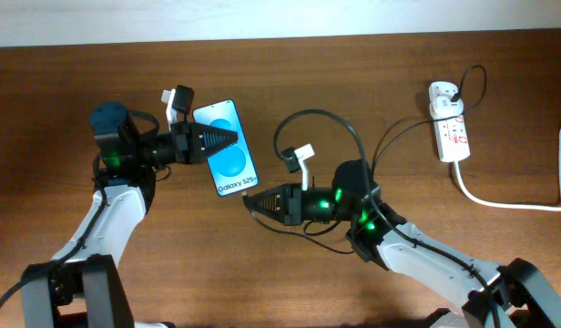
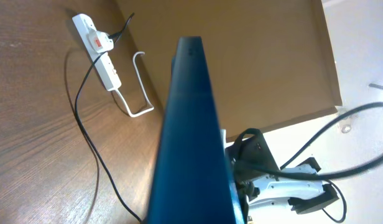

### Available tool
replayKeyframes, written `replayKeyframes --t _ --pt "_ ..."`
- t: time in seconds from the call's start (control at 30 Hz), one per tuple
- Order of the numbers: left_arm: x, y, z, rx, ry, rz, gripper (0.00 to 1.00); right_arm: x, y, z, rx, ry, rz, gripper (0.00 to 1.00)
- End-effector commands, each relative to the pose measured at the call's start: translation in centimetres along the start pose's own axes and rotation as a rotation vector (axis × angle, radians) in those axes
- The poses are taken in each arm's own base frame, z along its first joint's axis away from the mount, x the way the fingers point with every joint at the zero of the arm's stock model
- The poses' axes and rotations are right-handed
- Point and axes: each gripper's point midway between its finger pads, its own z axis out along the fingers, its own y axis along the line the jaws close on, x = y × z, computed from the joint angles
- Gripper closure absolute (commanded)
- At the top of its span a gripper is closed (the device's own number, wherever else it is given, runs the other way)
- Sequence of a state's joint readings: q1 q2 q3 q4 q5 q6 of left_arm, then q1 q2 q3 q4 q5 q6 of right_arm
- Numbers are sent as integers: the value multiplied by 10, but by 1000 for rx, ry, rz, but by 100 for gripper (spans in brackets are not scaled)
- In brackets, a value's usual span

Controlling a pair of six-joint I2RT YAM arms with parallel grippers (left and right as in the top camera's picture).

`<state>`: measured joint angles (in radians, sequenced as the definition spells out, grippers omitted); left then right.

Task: Plug charger to phone and switch on socket

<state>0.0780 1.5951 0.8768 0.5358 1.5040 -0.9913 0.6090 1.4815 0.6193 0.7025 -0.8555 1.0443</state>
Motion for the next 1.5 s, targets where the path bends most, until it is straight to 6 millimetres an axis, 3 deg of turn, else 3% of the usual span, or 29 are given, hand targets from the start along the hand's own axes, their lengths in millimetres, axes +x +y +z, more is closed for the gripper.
replayKeyframes --t 0.0,0.23,0.4,0.87,1.47 --pt "3 -5 0 12 17 2 100 -6 7 5 -4 -23 -39 96" --pt "3 -4 0 10 14 -1 100 -12 4 6 18 -59 -36 96" --pt "3 -4 0 10 14 0 100 2 12 15 -5 -23 -45 96" --pt "3 -4 0 11 15 -1 100 -9 20 14 -25 -67 -57 96" --pt "4 -5 0 14 21 -1 100 -17 12 11 4 -98 -3 96"
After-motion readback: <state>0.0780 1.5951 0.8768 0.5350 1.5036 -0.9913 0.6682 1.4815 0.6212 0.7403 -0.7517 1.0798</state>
